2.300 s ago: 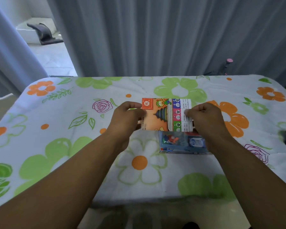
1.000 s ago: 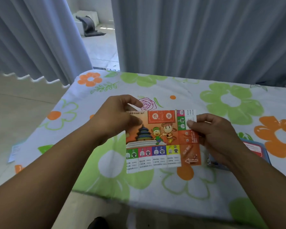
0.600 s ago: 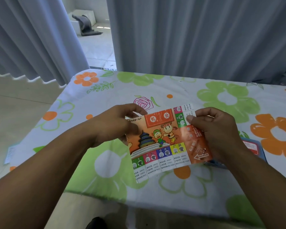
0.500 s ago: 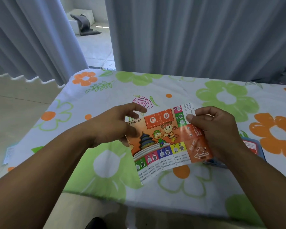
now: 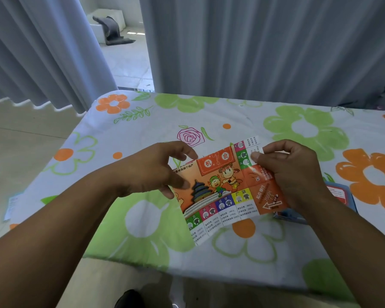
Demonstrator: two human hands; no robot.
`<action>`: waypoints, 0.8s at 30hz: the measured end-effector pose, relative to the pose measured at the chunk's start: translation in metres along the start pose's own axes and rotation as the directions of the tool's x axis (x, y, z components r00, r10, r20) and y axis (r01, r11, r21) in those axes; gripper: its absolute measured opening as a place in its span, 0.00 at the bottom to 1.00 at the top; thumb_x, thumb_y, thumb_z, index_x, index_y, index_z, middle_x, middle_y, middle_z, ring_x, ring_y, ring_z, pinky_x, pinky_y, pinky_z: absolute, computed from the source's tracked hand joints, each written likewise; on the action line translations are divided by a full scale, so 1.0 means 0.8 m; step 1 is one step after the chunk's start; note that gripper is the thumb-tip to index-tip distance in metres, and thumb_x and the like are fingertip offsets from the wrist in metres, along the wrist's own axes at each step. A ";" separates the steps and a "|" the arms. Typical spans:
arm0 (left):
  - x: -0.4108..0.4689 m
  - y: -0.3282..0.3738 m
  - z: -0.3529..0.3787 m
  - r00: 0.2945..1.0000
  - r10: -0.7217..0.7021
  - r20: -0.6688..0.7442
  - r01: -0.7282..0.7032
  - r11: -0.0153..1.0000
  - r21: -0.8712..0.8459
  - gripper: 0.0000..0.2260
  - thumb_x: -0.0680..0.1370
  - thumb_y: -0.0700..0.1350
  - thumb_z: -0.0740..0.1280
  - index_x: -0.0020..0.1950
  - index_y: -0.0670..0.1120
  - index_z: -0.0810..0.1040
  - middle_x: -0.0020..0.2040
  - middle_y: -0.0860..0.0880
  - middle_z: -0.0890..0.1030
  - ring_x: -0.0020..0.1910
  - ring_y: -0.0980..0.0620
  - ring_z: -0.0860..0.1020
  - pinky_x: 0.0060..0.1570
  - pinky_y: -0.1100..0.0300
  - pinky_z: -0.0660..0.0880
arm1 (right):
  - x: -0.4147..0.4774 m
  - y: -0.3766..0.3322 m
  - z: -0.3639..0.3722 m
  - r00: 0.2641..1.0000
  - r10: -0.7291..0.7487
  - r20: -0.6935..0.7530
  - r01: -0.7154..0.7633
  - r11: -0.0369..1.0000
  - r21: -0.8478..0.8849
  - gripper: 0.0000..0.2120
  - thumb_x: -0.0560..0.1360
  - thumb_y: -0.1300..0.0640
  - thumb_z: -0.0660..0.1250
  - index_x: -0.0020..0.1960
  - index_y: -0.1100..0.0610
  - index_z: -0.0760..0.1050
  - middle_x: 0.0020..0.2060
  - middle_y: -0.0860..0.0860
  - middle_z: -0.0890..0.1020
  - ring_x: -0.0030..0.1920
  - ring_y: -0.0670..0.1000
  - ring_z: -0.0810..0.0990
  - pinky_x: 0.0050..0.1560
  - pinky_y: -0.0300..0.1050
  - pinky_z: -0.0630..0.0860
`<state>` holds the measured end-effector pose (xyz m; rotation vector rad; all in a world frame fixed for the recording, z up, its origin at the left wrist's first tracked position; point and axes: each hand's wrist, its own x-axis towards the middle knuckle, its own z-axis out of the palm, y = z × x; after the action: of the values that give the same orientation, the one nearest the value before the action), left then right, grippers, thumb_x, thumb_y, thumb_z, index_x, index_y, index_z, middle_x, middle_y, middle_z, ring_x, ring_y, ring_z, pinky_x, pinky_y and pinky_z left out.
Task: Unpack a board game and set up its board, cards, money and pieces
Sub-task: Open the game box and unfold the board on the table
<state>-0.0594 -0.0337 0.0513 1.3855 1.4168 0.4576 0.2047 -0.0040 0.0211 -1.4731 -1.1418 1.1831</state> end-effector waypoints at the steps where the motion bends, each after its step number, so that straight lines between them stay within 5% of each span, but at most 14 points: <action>1: 0.000 0.001 0.000 1.000 0.006 -0.007 -0.006 1.000 0.010 0.23 0.72 0.34 0.75 0.60 0.55 0.78 0.64 0.51 0.73 0.41 0.49 0.84 0.39 0.53 0.83 | 0.000 0.000 0.000 1.000 -0.004 -0.004 0.004 1.000 -0.003 0.11 0.71 0.62 0.77 0.48 0.62 0.76 0.34 0.53 0.86 0.33 0.53 0.86 0.29 0.43 0.80; 9: -0.004 0.008 0.005 0.992 0.113 0.051 -0.120 0.982 0.147 0.26 0.75 0.37 0.74 0.63 0.64 0.74 0.64 0.53 0.72 0.38 0.56 0.80 0.37 0.52 0.82 | 0.000 0.000 0.000 0.999 -0.030 -0.022 0.029 0.999 -0.026 0.09 0.72 0.62 0.76 0.43 0.60 0.75 0.31 0.51 0.85 0.32 0.51 0.86 0.27 0.40 0.77; 15: 0.000 0.007 0.005 1.000 0.016 -0.020 -0.012 0.980 0.198 0.14 0.75 0.40 0.74 0.57 0.49 0.76 0.37 0.52 0.83 0.25 0.58 0.76 0.33 0.60 0.77 | 0.007 0.005 -0.003 0.999 -0.053 0.000 0.053 0.998 -0.040 0.08 0.73 0.60 0.76 0.42 0.59 0.76 0.32 0.52 0.85 0.33 0.51 0.86 0.38 0.48 0.82; 20: 0.005 0.001 0.002 0.996 -0.062 -0.066 0.079 0.953 0.293 0.09 0.72 0.48 0.77 0.49 0.46 0.83 0.39 0.50 0.86 0.31 0.56 0.82 0.33 0.68 0.75 | 0.012 0.009 -0.007 0.997 -0.074 0.031 0.078 0.989 -0.124 0.10 0.74 0.56 0.75 0.39 0.58 0.77 0.35 0.56 0.83 0.37 0.54 0.84 0.44 0.57 0.82; 24: 0.015 -0.010 0.000 0.995 0.004 -0.102 0.047 0.866 0.498 0.07 0.74 0.50 0.74 0.45 0.46 0.83 0.45 0.46 0.83 0.42 0.47 0.83 0.45 0.53 0.79 | 0.015 0.002 -0.010 0.997 -0.062 0.037 0.064 0.995 -0.070 0.12 0.75 0.59 0.74 0.37 0.57 0.73 0.35 0.59 0.79 0.37 0.56 0.82 0.42 0.54 0.80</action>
<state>-0.0609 -0.0246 0.0397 1.7753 1.7099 0.1423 0.2144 0.0067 0.0186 -1.4637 -1.2565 1.1392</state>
